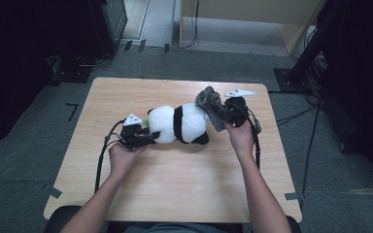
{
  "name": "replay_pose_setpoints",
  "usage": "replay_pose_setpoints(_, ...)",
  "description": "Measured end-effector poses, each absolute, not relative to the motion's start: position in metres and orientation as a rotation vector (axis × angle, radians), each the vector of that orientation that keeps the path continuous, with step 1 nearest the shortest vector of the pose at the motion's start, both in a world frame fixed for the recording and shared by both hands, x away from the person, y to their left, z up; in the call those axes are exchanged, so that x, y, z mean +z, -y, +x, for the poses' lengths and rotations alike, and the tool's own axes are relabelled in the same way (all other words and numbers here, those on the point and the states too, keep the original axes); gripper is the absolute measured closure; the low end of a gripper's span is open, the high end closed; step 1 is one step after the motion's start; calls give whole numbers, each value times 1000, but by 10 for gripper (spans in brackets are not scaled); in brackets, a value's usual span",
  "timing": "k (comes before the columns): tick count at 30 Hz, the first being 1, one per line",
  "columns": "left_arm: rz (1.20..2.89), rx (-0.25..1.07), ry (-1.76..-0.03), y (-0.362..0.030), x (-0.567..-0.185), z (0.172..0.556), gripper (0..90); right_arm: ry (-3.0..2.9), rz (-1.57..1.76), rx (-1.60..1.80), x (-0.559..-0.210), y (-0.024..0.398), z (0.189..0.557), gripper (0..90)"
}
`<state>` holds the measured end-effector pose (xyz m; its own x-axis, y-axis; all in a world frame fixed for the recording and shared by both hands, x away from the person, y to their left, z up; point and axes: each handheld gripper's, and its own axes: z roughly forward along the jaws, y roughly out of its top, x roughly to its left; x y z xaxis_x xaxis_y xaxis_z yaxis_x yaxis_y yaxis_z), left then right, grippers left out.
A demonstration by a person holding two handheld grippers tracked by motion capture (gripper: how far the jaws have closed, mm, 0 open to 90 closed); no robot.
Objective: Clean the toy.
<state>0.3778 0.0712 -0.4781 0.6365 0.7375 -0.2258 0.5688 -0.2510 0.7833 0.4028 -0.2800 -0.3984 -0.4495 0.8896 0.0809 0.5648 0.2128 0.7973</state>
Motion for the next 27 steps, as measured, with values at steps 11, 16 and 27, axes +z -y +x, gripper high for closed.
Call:
replay_pose_setpoints(11,1931,222,-1025,-73,-480,378,592,-2149,1381,1132,-419,260,414,805)
replay_pose_setpoints(16,1929,222,-1021,-73,-480,378,592,-2132,1387,1154,-427,263,413,805)
replay_pose_setpoints(27,1921,220,-1018,-73,-481,379,591,-2104,1436,1192,-438,270,411,805)
